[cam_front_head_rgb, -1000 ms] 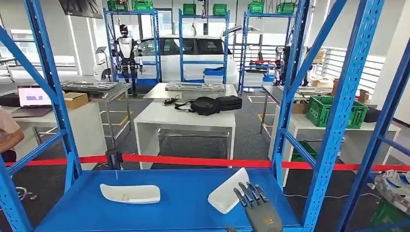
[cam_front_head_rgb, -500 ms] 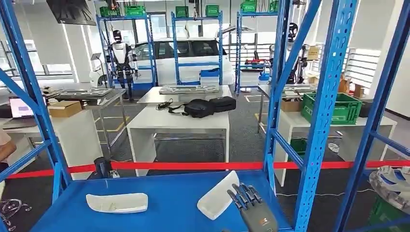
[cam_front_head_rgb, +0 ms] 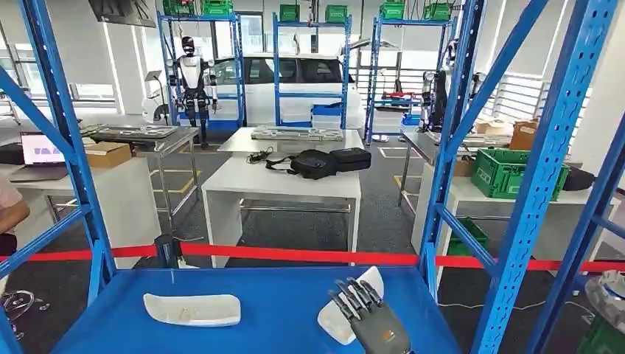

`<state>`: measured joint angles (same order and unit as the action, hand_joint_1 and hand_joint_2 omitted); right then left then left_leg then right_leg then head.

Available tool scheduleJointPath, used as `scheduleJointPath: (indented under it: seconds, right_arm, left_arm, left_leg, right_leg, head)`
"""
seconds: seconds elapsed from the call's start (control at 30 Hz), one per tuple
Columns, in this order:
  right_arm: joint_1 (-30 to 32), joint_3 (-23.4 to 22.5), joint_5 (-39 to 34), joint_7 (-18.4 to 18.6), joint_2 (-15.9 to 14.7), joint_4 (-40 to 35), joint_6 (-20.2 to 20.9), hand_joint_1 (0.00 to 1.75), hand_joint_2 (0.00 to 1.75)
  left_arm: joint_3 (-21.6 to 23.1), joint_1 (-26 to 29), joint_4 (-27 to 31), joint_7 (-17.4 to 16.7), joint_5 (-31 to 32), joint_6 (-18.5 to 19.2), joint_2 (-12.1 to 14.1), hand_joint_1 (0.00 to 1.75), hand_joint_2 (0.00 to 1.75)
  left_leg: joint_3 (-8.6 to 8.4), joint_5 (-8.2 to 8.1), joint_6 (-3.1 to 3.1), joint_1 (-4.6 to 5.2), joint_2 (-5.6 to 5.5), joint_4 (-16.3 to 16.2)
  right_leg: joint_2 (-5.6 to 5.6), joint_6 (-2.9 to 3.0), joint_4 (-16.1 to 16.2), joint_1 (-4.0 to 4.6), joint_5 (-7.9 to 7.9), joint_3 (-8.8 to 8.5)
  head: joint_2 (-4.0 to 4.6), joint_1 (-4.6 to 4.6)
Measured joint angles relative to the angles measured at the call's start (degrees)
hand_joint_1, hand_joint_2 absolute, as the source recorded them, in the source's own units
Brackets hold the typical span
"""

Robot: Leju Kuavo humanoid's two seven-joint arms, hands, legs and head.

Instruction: Take the parts from the cabinet and place them on the table.

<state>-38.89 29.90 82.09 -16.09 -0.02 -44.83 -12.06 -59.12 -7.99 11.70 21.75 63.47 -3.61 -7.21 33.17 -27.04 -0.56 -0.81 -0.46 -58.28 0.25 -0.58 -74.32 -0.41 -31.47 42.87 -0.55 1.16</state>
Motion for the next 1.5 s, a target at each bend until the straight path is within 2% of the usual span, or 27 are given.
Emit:
scheduleJointPath:
  seconds: [0.07, 0.1, 0.13, 0.23, 0.3, 0.37, 0.4, 0.43, 0.47, 0.5, 0.57, 0.6, 0.63, 0.73, 0.8, 0.87, 0.93, 0.97, 1.03, 1.1, 1.17, 1.23, 1.3, 1.37, 1.43, 1.47, 1.5]
  right_arm:
    - [-0.2, 0.0, -0.1, 0.1, 0.0, 0.0, 0.0, 0.0, 0.0]
    - [-0.3, 0.0, -0.2, 0.4, -0.1, 0.0, 0.0, 0.0, 0.0]
    - [-0.3, 0.1, -0.3, 0.8, -0.1, 0.0, 0.1, 0.0, 0.0]
    - [-0.2, 0.5, -0.5, 1.5, -0.4, 0.0, 0.1, 0.0, 0.0]
    - [-0.2, 0.7, -0.6, 1.7, -0.3, -0.2, 0.1, 0.0, 0.0]
    - [-0.2, 0.8, -0.6, 2.1, -0.3, -0.2, 0.2, 0.0, 0.0]
    - [0.0, 0.8, -0.6, 2.2, -0.4, -0.2, 0.2, 0.0, 0.0]
    - [0.3, 0.9, -0.6, 2.3, -0.4, -0.2, 0.2, 0.0, 0.0]
    - [0.5, 0.9, -0.6, 2.4, -0.4, -0.2, 0.2, 0.0, 0.0]
    - [0.6, 0.9, -0.7, 2.5, -0.4, -0.2, 0.2, 0.0, 0.0]
    - [0.6, 0.9, -0.7, 2.6, -0.5, -0.2, 0.2, 0.0, 0.0]
    - [0.6, 0.9, -0.7, 2.6, -0.5, -0.2, 0.2, 0.0, 0.0]
    - [0.5, 0.9, -0.7, 2.6, -0.5, -0.2, 0.3, 0.0, 0.0]
    - [0.6, 0.9, -0.9, 3.1, -0.6, -0.2, 0.5, 0.0, 0.0]
    - [0.6, 0.9, -1.1, 3.2, -1.0, -0.2, 0.4, 0.0, 0.0]
    - [0.4, 0.9, -1.2, 3.5, -1.3, -0.2, 0.4, 0.0, 0.0]
    - [0.9, 0.9, -1.2, 3.8, -1.6, -0.2, 0.5, 0.0, 0.0]
    - [1.1, 0.9, -1.2, 3.9, -1.7, -0.2, 0.5, 0.0, 0.0]
    - [1.2, 0.9, -1.2, 3.9, -1.9, -0.2, 0.6, 0.0, 0.0]
    - [1.1, 0.9, -1.2, 4.0, -2.3, -0.2, 0.7, 0.0, 0.0]
    - [1.1, 0.9, -1.3, 4.0, -2.3, -0.2, 1.0, 0.0, 0.0]
    - [1.1, 0.9, -1.4, 4.0, -2.5, -0.2, 1.2, 0.0, 0.0]
    - [1.1, 0.9, -1.5, 4.0, -2.6, -0.4, 1.2, 0.0, 0.0]
    - [1.0, 0.9, -1.6, 4.0, -2.6, -0.4, 1.2, 0.0, 0.0]
    - [1.2, 0.9, -1.7, 4.0, -2.6, -0.4, 1.4, 0.0, 0.0]
    - [1.3, 0.9, -1.7, 4.0, -2.6, -0.4, 1.5, 0.0, 0.0]
    - [1.5, 0.9, -1.7, 4.0, -2.6, -0.4, 1.6, 0.0, 0.0]
  left_arm:
    - [0.1, 0.0, 0.0, -0.1, 0.0, 0.0, -0.1, 0.0, 0.0]
    - [0.1, 0.0, 0.0, -0.1, 0.0, 0.1, -0.1, 0.0, 0.0]
    - [0.1, -0.2, 0.0, -0.1, 0.0, 0.1, -0.1, 0.0, 0.0]
    - [0.2, -0.1, 0.0, -0.1, 0.0, 0.2, -0.1, 0.0, 0.0]
    - [0.2, -0.2, 0.0, 0.0, 0.0, 0.2, -0.1, 0.0, 0.0]
    - [0.2, -0.2, 0.0, 0.0, 0.0, 0.2, -0.1, 0.0, 0.0]
    - [0.2, -0.1, 0.0, -0.1, 0.0, 0.2, -0.1, 0.0, 0.0]
    - [0.2, 0.1, 0.0, -0.1, 0.0, 0.2, -0.1, 0.0, 0.0]
    - [0.2, 0.2, 0.0, -0.1, 0.0, 0.2, -0.1, 0.0, 0.0]
    - [0.2, 0.2, 0.0, -0.1, 0.0, 0.2, -0.1, 0.0, 0.0]
    - [0.2, 0.2, 0.0, -0.1, 0.0, 0.2, -0.1, 0.0, 0.0]
    - [0.2, 0.2, 0.0, -0.1, 0.0, 0.2, -0.1, 0.0, 0.0]
    - [0.2, 0.1, -0.1, -0.1, 0.0, 0.2, -0.1, 0.0, 0.0]
    - [0.2, 0.2, -0.1, 0.0, 0.0, 0.2, -0.1, 0.0, 0.0]
    - [0.2, 0.2, 0.0, 0.0, 0.0, 0.2, -0.3, 0.0, 0.0]
    - [0.2, 0.2, 0.0, 0.1, 0.0, 0.2, -0.2, 0.0, 0.0]
    - [0.2, 0.2, 0.0, 0.1, 0.0, 0.2, -0.2, 0.0, 0.0]
    - [0.2, 0.2, 0.0, 0.1, 0.0, 0.2, -0.3, 0.0, 0.0]
    - [0.2, 0.3, 0.0, 0.1, 0.0, 0.2, -0.3, 0.0, 0.0]
    - [0.2, 0.2, 0.0, 0.1, 0.0, 0.2, -0.4, 0.0, 0.0]
    - [0.2, 0.0, 0.0, 0.0, 0.0, 0.2, -0.5, 0.0, 0.0]
    - [0.2, 0.0, 0.0, 0.0, 0.0, 0.3, -0.5, 0.0, 0.0]
    - [0.2, 0.0, 0.0, 0.0, 0.0, 0.3, -0.5, 0.0, 0.0]
    - [0.2, -0.1, 0.0, 0.1, 0.0, 0.3, -0.6, 0.0, 0.0]
    - [0.3, 0.0, 0.0, 0.0, 0.0, 0.3, -0.6, 0.0, 0.0]
    - [0.3, 0.1, 0.0, 0.0, 0.0, 0.3, -0.6, 0.0, 0.0]
    - [0.3, 0.2, 0.0, 0.0, 0.0, 0.3, -0.6, 0.0, 0.0]
  left_leg:
    - [-0.79, -0.63, 0.39, 0.0, -0.02, -0.1]
    - [-1.0, -0.96, 0.68, 0.02, 0.01, -0.1]
    - [-1.0, -1.38, 1.15, 0.39, -0.02, -0.3]
    - [-1.48, -1.52, 1.99, 0.19, 0.14, 0.4]
    - [-1.16, -2.62, 2.66, 0.26, 0.19, -1.2]
    - [2.52, -5.91, 2.96, 0.14, 0.2, -8.5]
    - [5.53, -7.82, 3.11, 0.12, 0.2, -13.5]
    - [7.7, -8.47, 3.24, 0.12, 0.19, -16.9]
    - [8.69, -7.69, 3.28, 0.09, 0.2, -17.6]
    - [8.33, -5.67, 3.26, 0.08, 0.21, -15.9]
    - [4.5, 0.64, 3.11, 0.04, 0.24, -6.3]
    - [2.74, 2.83, 3.03, 0.0, 0.32, -1.9]
    - [1.53, 1.63, 2.91, 0.31, 0.31, -0.3]
    - [1.84, 1.16, 1.64, 0.39, 0.2, -0.4]
    - [1.12, 1.1, 0.72, -0.02, 0.2, 0.1]
    - [0.73, 0.73, 0.16, -0.04, 0.2, 0.1]
    - [0.46, 0.29, -0.14, 0.05, 0.22, 0.1]
    - [0.29, 0.06, -0.12, 0.06, 0.18, 0.0]
    - [-0.34, -0.44, 0.06, 0.06, 0.04, 0.0]
    - [-1.42, -1.16, 0.43, 0.07, 0.03, 0.0]
    - [-1.44, -1.68, 1.1, 0.35, 0.02, -0.1]
    - [-1.69, -1.76, 1.65, 0.21, 0.11, 0.3]
    - [-1.82, -2.37, 2.38, 0.21, 0.13, 0.3]
    - [0.42, -4.77, 2.73, 0.25, 0.2, -4.9]
    - [6.01, -8.25, 3.13, 0.11, 0.2, -14.6]
    - [8.01, -8.44, 3.25, 0.11, 0.2, -17.5]
    - [8.72, -7.29, 3.3, 0.09, 0.21, -17.6]
  right_leg:
    - [-0.02, 0.58, 9.8, 0.11, 6.13, -3.76]
    - [-0.13, 1.01, 14.3, 0.21, 7.42, -5.48]
    - [-0.1, 1.21, 15.4, 0.59, 6.3, -6.46]
    - [0.11, 1.96, 15.3, 0.83, 5.93, -6.48]
    - [0.12, 2.78, 16.2, 0.03, 5.95, -7.73]
    - [0.07, 3.36, 16.2, 0.03, 5.58, -8.2]
    - [0.07, 3.46, 16.2, 0.09, 5.27, -8.36]
    - [0.09, 3.49, 16.1, 0.12, 5.06, -8.52]
    - [0.14, 3.44, 16.1, 0.11, 4.82, -8.77]
    - [0.19, 3.36, 16.1, 0.1, 4.57, -9.12]
    - [0.24, 2.96, 15.9, 0.0, 3.75, -10.15]
    - [0.24, 2.68, 15.8, 0.02, 3.32, -10.39]
    - [0.32, 2.2, 15.4, 0.5, 2.91, -10.27]
    - [0.28, 1.53, 15.8, 0.46, 2.86, -10.36]
    - [0.14, 0.71, 15.1, 0.24, 2.17, -10.33]
    - [0.06, 0.14, 8.7, 0.2, -0.59, -7.03]
    - [0.05, -0.12, -1.2, 0.12, -3.79, -1.02]
    - [0.05, -0.06, -2.9, 0.12, -3.43, 0.6]
    - [0.05, 0.28, 1.6, 0.14, 1.01, -0.38]
    - [0.0, 1.08, 12.6, 0.31, 7.29, -5.11]
    - [-0.01, 1.4, 15.5, 0.74, 6.17, -6.71]
    - [0.09, 1.84, 15.3, 0.97, 5.88, -6.57]
    - [0.13, 2.39, 16.1, 0.18, 6.03, -7.39]
    - [0.1, 3.14, 16.2, 0.12, 5.57, -8.09]
    - [0.05, 3.44, 16.2, 0.18, 5.07, -8.5]
    - [0.08, 3.41, 16.2, 0.18, 4.83, -8.73]
    - [0.14, 3.39, 16.1, 0.17, 4.55, -9.04]
  head:
    - [0.0, 0.07]
    - [0.0, 0.13]
    - [0.0, 0.09]
    - [-0.02, 0.07]
    - [0.0, 0.0]
    - [-0.02, -0.22]
    - [0.0, -0.2]
    - [0.0, -0.22]
    - [-0.02, -0.22]
    - [-0.02, -0.26]
    - [-0.02, -0.3]
    - [-0.02, -0.3]
    - [0.0, -0.35]
    - [-0.02, -0.2]
    - [-0.02, -0.17]
    - [-0.02, -0.02]
    - [-0.02, 0.0]
    - [-0.02, 0.02]
    - [-0.02, 0.05]
    - [-0.02, 0.07]
    - [0.0, 0.11]
    - [-0.02, -0.04]
    - [-0.02, 0.0]
    - [0.0, -0.2]
    - [-0.02, -0.28]
    - [-0.02, -0.28]
    - [-0.02, -0.28]
